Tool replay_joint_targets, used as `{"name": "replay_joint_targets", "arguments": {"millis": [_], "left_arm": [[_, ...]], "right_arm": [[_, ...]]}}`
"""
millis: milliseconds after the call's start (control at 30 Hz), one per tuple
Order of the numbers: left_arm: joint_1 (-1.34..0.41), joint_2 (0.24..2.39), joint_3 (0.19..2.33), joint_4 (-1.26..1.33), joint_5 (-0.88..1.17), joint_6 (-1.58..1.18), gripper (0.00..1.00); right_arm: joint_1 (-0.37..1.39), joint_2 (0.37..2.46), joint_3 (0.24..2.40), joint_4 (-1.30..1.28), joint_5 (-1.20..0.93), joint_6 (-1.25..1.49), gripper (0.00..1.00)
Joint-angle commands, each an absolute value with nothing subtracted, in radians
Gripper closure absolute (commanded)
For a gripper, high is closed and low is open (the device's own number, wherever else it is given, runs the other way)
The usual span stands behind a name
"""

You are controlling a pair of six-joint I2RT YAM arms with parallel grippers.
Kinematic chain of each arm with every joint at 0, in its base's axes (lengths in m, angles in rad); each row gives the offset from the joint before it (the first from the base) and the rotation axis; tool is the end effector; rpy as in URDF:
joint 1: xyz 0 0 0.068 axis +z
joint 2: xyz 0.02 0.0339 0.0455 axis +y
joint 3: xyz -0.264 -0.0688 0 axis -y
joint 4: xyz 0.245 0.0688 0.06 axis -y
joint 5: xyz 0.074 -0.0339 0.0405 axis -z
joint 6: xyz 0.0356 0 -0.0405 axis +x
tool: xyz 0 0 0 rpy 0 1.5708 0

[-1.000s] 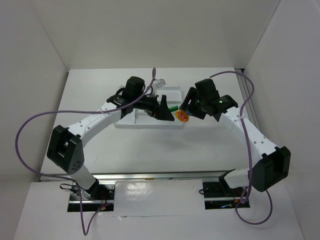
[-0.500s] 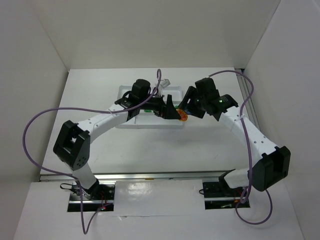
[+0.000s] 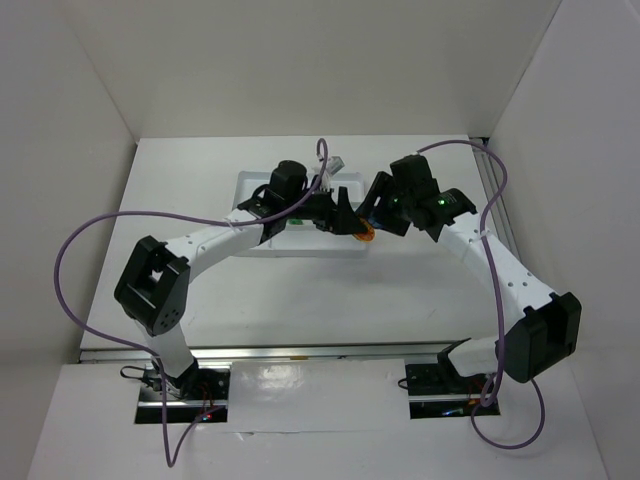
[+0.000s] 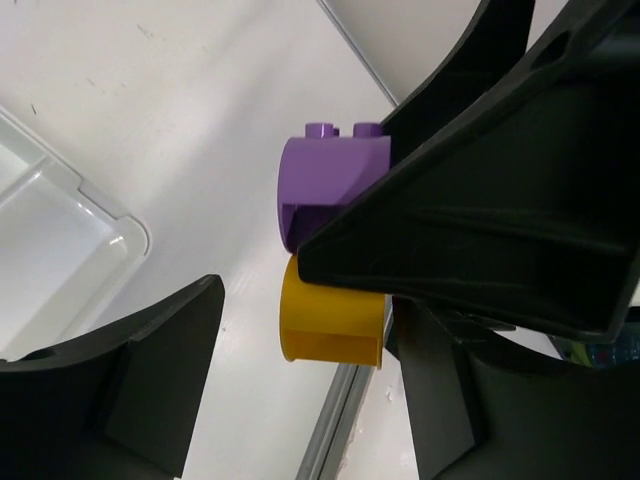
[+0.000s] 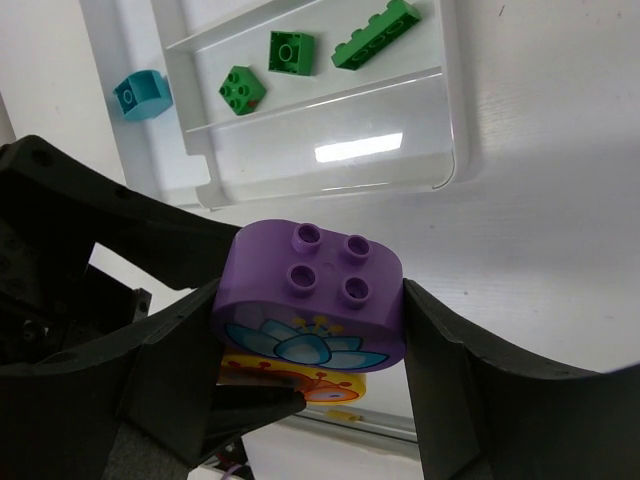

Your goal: Sort the legos into containers by color

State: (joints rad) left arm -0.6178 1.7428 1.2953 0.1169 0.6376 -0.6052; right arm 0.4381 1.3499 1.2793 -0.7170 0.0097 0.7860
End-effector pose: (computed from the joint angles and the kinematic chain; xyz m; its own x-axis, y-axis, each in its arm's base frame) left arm 0.3212 -0.2542 0.2884 -0.7435 -0.0325 -0.6679 0.6097 0.3774 -0.6970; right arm 0.2610 0.1219 0.3360 -0.7493 0.4303 -0.5035 0.1587 0.8547 0.4943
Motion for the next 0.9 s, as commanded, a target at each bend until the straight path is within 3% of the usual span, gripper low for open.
{"name": "replay_joint_targets", "arguments": {"millis": [0, 300, 333, 867], "left_arm": [[-0.617, 1.717, 1.287, 0.225, 0.632, -0.636, 0.20], [-0.617, 1.726, 1.267, 0.302, 0.684, -0.695, 0.80], [-0.617, 1.726, 1.276, 0.279, 0.684, -0.695, 1.00], [-0.607, 1.644, 1.198, 0.134, 0.660, -0.572, 1.00]], "right_arm": [[0.440, 1.341, 1.310, -0.660, 0.002, 0.779, 0.53], [0.440, 1.341, 1.292, -0.660, 0.011, 0.788, 0.53], [0.440, 1.341, 1.292, -0.669, 0.011, 0.788, 0.53], [0.393, 1.322, 1.330, -0.657, 0.098, 0.798, 0.53]]}}
